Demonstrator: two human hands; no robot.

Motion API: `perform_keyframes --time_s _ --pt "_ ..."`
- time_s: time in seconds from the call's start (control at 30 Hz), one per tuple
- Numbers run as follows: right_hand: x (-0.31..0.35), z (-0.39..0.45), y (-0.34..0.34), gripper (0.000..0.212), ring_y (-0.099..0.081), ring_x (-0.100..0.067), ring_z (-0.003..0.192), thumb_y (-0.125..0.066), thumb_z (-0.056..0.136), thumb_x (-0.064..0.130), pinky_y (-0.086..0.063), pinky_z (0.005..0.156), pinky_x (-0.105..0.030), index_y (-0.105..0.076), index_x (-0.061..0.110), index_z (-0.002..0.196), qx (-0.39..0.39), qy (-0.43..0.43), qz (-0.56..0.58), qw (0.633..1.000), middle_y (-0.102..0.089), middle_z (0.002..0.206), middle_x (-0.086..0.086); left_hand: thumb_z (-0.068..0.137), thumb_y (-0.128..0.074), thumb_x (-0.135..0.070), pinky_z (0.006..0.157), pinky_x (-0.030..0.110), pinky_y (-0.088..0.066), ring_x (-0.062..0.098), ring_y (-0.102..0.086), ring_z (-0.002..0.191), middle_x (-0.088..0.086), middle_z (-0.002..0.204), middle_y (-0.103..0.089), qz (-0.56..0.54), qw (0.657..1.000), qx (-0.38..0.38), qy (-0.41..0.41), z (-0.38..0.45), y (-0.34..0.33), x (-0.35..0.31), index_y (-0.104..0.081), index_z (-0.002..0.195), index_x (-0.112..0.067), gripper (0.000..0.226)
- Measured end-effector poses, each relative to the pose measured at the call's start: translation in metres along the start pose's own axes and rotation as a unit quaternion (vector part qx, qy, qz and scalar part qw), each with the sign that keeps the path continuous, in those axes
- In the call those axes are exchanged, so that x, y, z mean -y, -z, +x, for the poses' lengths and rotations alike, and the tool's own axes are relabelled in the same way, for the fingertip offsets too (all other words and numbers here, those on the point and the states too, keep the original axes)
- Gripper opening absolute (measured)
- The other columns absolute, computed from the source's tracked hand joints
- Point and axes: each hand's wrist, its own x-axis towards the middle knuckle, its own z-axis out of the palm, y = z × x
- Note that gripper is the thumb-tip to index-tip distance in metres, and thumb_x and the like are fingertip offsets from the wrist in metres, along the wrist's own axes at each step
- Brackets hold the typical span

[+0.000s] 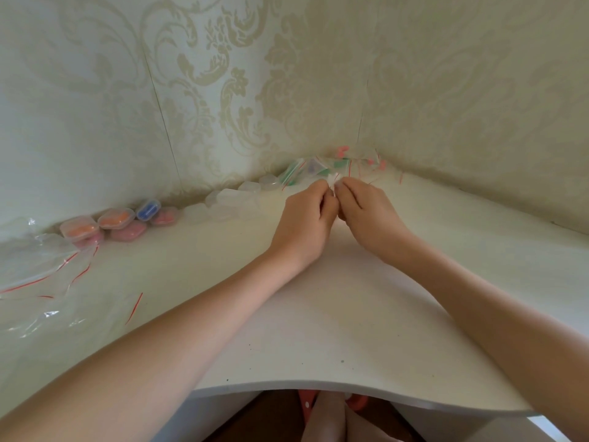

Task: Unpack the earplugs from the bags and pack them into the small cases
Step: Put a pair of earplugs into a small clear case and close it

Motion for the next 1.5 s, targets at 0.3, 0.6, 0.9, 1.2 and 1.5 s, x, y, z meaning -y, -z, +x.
perform_keyframes --time_s 0.3,0.6,0.9,1.2,1.5 --pt "-0.005 0.002 0.010 0.030 -0.051 -0.023 0.064 -0.039 0.098 0.027 -0.032 0.053 -0.037 -0.030 0.018 0.070 0.019 0.022 -0.177 0.984 -0.047 0.063 -0.002 0.093 -0.042 -0.010 0.055 0.047 -0.048 0.015 -0.043 0.053 -0.008 0.055 -0.042 -0.010 0.995 -0.092 0.044 0.005 0.005 0.003 -0.034 0.061 -0.019 0.033" --pt "-0.006 0.002 0.010 0.023 -0.039 -0.010 0.091 -0.057 0.085 0.006 -0.039 0.063 -0.032 -0.070 0.021 0.074 -0.066 0.133 -0.183 0.972 -0.052 0.117 0.004 0.095 -0.045 -0.021 0.049 0.032 -0.027 0.015 -0.041 0.048 -0.009 0.053 -0.044 0.048 0.996 -0.060 -0.050 0.000 0.003 0.000 -0.037 0.066 -0.021 0.031" --pt "-0.016 0.008 0.006 0.050 -0.053 -0.023 0.098 -0.048 0.090 0.007 -0.043 0.084 -0.030 -0.047 0.023 0.138 0.011 0.023 -0.069 0.997 -0.055 0.120 -0.008 0.095 -0.047 -0.025 0.048 0.029 -0.033 0.016 -0.043 0.046 -0.011 0.051 -0.042 0.084 0.982 -0.046 -0.160 -0.003 -0.001 -0.002 -0.052 0.083 -0.009 0.021" --pt "-0.013 0.008 0.014 0.047 -0.058 -0.018 0.099 -0.059 0.092 0.030 -0.045 0.089 -0.021 -0.042 0.046 0.133 0.021 0.002 0.094 0.995 -0.054 0.118 0.007 0.097 -0.051 -0.022 0.049 0.028 -0.054 0.018 -0.067 0.056 0.012 0.080 -0.058 -0.270 0.939 -0.093 0.192 0.015 0.007 0.006 -0.052 0.093 -0.005 0.017" --pt "-0.013 0.008 0.013 0.029 -0.057 0.007 0.076 -0.052 0.094 0.043 -0.043 0.071 -0.016 -0.063 0.033 0.119 0.032 -0.024 0.105 0.994 -0.066 0.098 0.016 0.092 -0.058 -0.011 0.053 0.026 -0.055 0.010 -0.066 0.059 0.012 0.076 -0.060 -0.194 0.970 -0.074 0.128 0.013 0.005 0.010 -0.057 0.081 -0.003 0.014"
